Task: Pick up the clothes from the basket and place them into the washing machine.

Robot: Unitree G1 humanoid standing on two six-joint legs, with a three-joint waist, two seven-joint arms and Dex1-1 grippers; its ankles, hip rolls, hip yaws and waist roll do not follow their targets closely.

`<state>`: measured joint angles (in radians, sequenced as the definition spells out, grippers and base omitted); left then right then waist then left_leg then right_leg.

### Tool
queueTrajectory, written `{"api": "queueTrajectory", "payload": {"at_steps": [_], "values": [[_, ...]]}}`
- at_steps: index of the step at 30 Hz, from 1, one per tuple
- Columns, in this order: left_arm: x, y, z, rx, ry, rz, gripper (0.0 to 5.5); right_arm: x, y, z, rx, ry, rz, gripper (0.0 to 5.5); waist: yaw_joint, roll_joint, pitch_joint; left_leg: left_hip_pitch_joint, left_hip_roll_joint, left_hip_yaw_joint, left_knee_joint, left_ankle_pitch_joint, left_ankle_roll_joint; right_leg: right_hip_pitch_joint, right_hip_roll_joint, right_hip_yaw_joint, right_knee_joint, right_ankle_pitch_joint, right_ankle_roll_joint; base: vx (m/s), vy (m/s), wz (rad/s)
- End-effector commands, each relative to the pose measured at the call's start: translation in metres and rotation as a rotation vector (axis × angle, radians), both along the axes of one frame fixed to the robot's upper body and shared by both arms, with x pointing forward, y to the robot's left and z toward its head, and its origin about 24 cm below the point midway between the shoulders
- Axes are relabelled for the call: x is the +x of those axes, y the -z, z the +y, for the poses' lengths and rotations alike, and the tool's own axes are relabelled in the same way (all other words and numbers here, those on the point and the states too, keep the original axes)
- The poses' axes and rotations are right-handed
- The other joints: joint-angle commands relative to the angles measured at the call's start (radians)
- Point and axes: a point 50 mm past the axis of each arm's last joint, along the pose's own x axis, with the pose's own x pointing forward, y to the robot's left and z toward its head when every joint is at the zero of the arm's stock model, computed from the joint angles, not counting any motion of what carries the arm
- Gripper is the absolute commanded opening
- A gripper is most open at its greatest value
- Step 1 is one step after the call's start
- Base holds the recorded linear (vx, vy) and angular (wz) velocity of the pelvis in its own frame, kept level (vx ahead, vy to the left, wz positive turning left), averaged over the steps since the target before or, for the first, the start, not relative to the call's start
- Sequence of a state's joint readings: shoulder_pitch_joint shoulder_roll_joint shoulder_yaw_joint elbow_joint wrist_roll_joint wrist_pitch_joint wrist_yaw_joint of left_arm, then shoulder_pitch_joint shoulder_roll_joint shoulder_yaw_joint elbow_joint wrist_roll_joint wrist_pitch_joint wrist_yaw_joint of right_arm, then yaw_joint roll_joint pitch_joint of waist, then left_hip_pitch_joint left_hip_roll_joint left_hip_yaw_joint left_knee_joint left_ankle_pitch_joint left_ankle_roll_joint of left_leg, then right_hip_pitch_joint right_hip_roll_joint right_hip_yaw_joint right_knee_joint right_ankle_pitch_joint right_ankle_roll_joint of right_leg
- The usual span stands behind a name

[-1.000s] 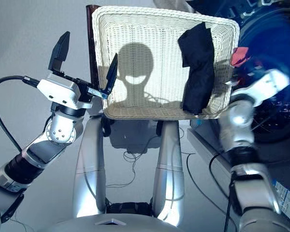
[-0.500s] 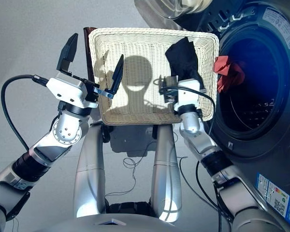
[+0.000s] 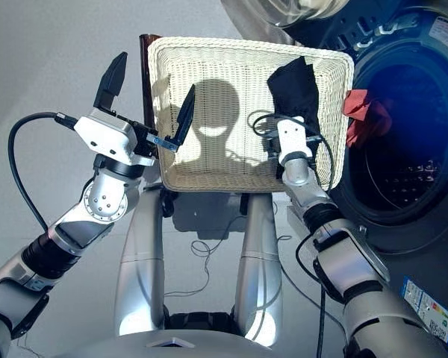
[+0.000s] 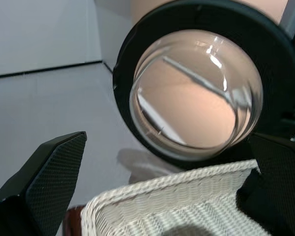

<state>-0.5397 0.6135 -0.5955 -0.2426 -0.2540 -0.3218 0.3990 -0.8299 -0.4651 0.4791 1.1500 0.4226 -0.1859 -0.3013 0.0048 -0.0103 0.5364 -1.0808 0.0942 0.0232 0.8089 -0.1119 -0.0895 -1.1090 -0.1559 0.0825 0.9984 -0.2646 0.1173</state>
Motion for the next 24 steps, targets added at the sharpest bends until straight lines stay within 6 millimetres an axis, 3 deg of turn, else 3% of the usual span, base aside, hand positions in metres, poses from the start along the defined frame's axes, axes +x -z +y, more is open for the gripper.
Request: {"api": "queueTrajectory", "payload": {"at_steps": [1, 7, 16, 24], "values": [[-0.02, -0.02, -0.012, -0.075, 0.118, -0.112, 5.5, 0.0, -0.014, -0.022, 0.027, 0.107, -0.061, 5.5, 0.001, 0.081, -0.016, 0.025, -0.01, 0.017, 0.016, -0.053, 0.018, -0.013, 0.014, -0.03, -0.078, 0.072, -0.013, 0.0, 0.0, 0.0], [-0.024, -0.023, -0.01, -0.094, 0.126, -0.113, 5.5, -0.001, -0.023, -0.037, 0.143, 0.211, -0.117, 5.5, 0.001, 0.097, -0.016, -0.025, -0.013, 0.016, 0.044, -0.058, 0.017, -0.069, 0.014, -0.028, -0.042, 0.062, -0.013, 0.0, 0.0, 0.0], [-0.029, -0.025, -0.007, -0.102, 0.161, -0.101, 5.5, 0.005, -0.043, -0.045, 0.152, 0.207, -0.135, 5.5, 0.007, 0.112, -0.016, -0.108, -0.011, 0.015, 0.105, -0.067, 0.015, -0.149, 0.014, -0.025, 0.011, 0.06, -0.014, 0.0, 0.0, 0.0], [-0.031, -0.025, -0.005, -0.098, 0.186, -0.088, 5.5, 0.005, -0.047, -0.053, 0.262, 0.21, -0.153, 5.5, 0.017, 0.128, -0.016, -0.148, -0.009, 0.018, 0.146, -0.077, 0.01, -0.195, 0.008, -0.022, 0.057, 0.044, -0.016, 0.01, -0.001, -0.007]]}}
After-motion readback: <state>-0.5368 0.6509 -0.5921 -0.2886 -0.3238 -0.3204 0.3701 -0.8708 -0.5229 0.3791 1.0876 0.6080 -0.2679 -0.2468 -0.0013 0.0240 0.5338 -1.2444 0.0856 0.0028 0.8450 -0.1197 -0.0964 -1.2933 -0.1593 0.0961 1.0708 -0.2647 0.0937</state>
